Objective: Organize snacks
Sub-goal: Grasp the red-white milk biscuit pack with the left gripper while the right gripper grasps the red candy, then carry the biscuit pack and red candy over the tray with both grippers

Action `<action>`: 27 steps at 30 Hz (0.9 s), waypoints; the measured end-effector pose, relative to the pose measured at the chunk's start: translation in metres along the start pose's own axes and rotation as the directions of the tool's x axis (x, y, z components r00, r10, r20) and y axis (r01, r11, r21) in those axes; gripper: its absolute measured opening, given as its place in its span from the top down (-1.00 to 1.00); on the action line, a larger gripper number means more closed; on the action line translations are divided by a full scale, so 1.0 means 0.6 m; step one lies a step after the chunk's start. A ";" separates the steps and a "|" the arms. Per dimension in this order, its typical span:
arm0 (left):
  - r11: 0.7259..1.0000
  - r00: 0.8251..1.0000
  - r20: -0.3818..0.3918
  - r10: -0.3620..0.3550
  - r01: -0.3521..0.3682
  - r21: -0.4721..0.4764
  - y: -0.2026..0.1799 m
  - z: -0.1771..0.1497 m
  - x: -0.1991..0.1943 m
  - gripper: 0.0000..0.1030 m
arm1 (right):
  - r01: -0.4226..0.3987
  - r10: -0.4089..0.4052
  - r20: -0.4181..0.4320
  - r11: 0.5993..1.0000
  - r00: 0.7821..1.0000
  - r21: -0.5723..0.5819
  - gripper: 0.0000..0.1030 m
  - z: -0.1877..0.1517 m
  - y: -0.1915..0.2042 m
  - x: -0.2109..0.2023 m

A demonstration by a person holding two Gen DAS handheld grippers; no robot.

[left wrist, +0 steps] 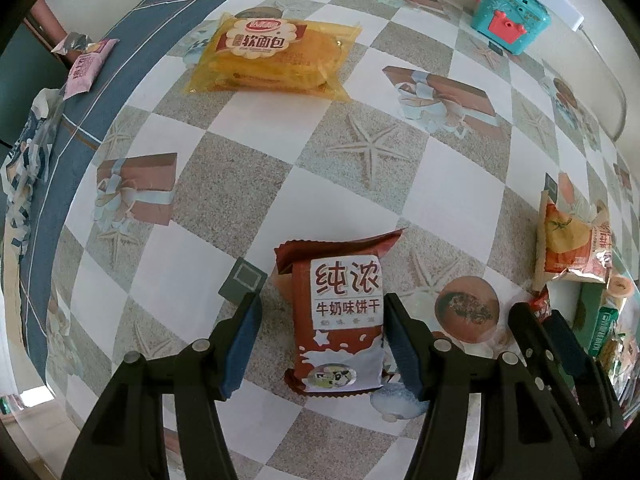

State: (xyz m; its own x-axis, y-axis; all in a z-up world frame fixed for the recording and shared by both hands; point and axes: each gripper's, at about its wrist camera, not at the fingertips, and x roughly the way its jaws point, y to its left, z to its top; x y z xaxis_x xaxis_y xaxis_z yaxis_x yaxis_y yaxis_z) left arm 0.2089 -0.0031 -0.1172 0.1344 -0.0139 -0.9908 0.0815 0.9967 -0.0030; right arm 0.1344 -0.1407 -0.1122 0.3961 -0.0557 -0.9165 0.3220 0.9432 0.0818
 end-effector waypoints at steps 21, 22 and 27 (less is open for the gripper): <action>0.999 0.998 0.055 -0.038 0.039 -0.012 0.006 -0.016 -0.037 0.20 | -0.062 0.061 0.028 0.998 0.998 0.025 0.58 0.005 -0.020 -0.028; 0.999 0.997 0.063 -0.044 0.045 -0.012 0.007 -0.019 -0.045 0.20 | -0.063 0.062 0.033 0.998 0.998 0.022 0.58 0.005 -0.020 -0.033; 0.998 0.993 0.105 -0.061 0.062 -0.007 0.000 -0.034 -0.097 0.20 | -0.075 0.074 0.047 0.996 0.996 0.037 0.58 0.000 -0.031 -0.071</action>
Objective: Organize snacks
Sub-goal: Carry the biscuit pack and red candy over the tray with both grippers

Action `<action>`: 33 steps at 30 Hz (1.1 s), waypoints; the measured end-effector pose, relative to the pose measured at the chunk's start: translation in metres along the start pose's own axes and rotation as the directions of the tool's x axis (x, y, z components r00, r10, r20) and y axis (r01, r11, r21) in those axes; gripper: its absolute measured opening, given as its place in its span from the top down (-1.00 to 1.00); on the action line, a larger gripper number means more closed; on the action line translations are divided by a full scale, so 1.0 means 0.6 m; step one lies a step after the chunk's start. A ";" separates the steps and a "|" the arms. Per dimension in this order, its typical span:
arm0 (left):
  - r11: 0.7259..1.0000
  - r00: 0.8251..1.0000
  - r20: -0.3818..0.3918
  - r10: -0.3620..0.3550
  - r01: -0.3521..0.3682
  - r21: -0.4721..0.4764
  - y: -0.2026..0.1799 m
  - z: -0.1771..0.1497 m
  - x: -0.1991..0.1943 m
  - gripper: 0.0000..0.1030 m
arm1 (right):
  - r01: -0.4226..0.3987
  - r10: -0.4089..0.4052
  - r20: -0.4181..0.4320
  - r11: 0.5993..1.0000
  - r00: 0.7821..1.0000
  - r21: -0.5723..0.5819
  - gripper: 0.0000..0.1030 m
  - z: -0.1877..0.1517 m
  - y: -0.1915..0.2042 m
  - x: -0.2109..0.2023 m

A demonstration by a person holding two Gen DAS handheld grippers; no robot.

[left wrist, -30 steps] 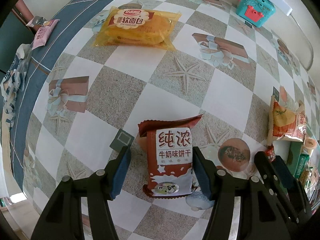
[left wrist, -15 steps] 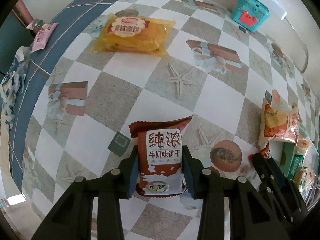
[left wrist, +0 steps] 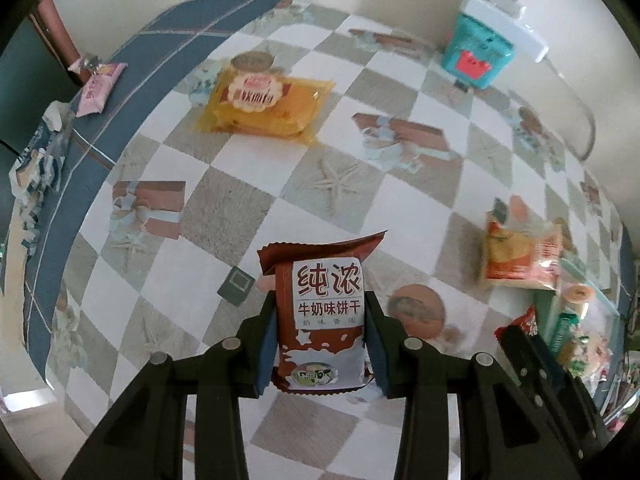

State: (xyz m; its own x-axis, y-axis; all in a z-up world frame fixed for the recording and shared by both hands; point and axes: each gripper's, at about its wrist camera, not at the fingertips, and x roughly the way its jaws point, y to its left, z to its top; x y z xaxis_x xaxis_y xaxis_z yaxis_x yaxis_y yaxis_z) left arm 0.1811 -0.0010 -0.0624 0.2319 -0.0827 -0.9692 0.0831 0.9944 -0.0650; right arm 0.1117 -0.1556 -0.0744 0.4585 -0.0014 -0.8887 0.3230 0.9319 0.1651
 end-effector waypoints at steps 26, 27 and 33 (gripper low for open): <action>0.897 0.991 0.088 -0.100 0.052 0.439 -0.287 -0.198 -0.130 0.20 | 0.171 -0.191 0.013 0.905 0.982 0.390 0.58 -0.134 -0.301 -0.215; 0.887 0.992 0.080 -0.102 0.055 0.458 -0.301 -0.208 -0.127 0.20 | 0.184 -0.202 0.001 0.896 0.979 0.405 0.58 -0.138 -0.318 -0.214; 0.841 0.992 0.037 -0.118 0.080 0.535 -0.368 -0.252 -0.114 0.20 | 0.236 -0.239 -0.050 0.866 0.970 0.442 0.57 -0.155 -0.373 -0.211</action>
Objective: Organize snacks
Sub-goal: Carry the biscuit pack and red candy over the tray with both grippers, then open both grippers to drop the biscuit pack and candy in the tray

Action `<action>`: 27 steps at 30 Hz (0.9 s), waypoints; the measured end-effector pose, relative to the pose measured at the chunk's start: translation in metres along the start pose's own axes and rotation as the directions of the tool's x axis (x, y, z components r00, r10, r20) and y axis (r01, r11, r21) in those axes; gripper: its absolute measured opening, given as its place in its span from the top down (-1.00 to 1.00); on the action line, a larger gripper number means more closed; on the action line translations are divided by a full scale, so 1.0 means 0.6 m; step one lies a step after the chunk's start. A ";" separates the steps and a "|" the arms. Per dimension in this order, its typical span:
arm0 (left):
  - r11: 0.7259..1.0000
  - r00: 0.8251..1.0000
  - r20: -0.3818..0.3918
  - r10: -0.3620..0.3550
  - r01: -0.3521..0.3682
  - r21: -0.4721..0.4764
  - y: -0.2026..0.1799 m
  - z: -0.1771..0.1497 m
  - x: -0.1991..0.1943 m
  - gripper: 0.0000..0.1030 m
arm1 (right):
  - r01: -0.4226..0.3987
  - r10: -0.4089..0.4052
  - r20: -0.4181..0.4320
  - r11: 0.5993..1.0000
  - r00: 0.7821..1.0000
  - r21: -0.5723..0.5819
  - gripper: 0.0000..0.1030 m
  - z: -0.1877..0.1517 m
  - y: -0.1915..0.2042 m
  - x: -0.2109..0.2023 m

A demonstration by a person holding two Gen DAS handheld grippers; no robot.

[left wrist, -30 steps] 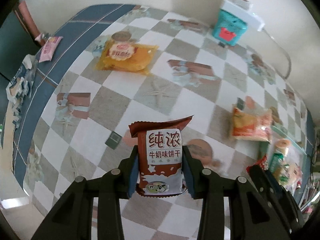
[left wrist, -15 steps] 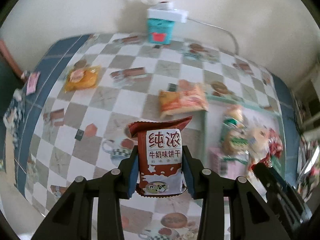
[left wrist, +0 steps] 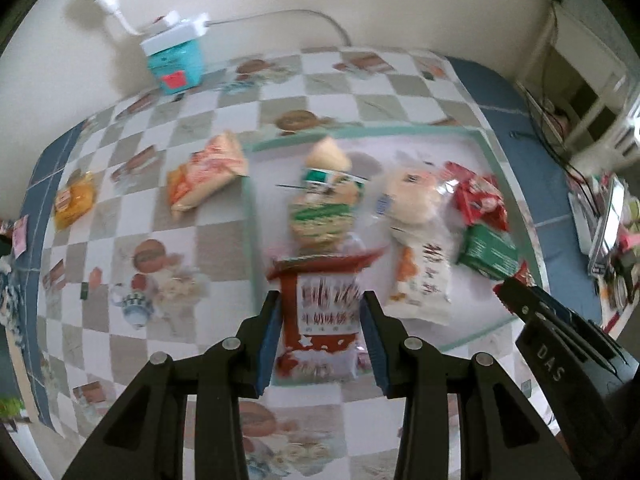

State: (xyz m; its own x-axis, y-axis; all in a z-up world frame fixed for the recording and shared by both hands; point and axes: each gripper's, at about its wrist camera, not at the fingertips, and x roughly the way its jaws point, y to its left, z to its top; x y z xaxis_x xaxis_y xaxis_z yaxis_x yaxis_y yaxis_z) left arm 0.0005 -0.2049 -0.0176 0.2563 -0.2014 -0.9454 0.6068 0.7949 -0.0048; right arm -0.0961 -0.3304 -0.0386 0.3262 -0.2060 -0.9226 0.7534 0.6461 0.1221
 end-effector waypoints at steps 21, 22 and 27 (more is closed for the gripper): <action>0.961 0.995 -0.065 0.078 -0.092 -0.260 0.149 0.011 0.035 -0.56 | 0.051 -0.051 -0.074 0.999 0.996 -0.004 -0.22 0.001 0.005 0.033; 0.951 0.993 -0.069 0.092 -0.108 -0.291 0.172 0.009 0.037 -0.58 | 0.051 -0.052 -0.069 0.999 0.996 -0.017 -0.29 0.001 0.013 0.032; 0.915 0.986 -0.079 0.144 -0.163 -0.368 0.248 0.002 0.041 -0.75 | 0.036 -0.039 -0.033 0.994 0.999 -0.100 -0.60 -0.007 0.072 0.022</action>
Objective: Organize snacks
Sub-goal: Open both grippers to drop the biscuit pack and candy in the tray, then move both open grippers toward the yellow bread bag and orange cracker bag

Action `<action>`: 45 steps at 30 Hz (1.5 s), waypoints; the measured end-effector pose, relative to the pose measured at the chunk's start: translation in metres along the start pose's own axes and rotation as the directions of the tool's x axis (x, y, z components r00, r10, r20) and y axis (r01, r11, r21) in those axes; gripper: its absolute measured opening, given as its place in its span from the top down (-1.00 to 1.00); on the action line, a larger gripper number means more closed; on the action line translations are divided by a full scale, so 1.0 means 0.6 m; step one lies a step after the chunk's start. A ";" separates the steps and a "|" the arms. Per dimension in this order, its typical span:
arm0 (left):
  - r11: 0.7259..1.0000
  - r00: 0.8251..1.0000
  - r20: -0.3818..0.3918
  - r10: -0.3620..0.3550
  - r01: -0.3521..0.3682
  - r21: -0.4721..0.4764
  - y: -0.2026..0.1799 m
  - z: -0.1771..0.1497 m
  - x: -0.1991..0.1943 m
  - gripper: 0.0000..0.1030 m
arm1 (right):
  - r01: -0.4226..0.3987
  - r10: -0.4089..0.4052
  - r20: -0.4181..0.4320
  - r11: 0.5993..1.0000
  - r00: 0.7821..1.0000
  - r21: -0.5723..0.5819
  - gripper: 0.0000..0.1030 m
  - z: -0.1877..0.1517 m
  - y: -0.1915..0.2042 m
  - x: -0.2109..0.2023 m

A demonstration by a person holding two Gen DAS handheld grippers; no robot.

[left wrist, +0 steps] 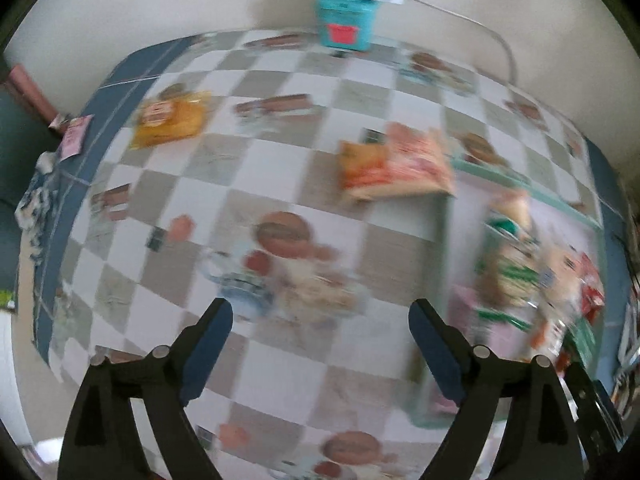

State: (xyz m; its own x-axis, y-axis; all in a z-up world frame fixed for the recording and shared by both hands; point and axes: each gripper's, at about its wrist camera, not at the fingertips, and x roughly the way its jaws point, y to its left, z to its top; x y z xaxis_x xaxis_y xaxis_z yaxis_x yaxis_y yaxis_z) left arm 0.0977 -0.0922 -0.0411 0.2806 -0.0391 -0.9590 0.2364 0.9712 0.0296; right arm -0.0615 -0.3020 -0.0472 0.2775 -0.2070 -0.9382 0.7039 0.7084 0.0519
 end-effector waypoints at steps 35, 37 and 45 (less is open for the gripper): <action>0.933 0.996 -0.059 0.063 -0.080 -0.350 0.309 0.024 0.066 -0.78 | -0.187 0.192 0.012 0.967 0.981 -0.171 -1.00 -0.028 0.291 0.017; 0.935 0.995 -0.062 0.076 -0.092 -0.341 0.315 0.022 0.072 -0.78 | -0.195 0.201 0.022 0.966 0.979 -0.168 -1.00 -0.023 0.299 0.016; 0.949 0.998 -0.042 0.042 -0.053 -0.310 0.325 0.060 0.091 -0.78 | -0.222 0.223 -0.010 0.960 0.975 -0.173 -1.00 0.011 0.352 0.044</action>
State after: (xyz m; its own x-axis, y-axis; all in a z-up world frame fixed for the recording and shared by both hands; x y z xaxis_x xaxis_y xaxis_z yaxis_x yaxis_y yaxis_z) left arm 0.1925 0.0866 -0.0776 0.2509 0.0117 -0.9679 -0.0785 0.9969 -0.0084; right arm 0.0988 -0.1622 -0.0590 0.4214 -0.0370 -0.9061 0.5010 0.8423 0.1986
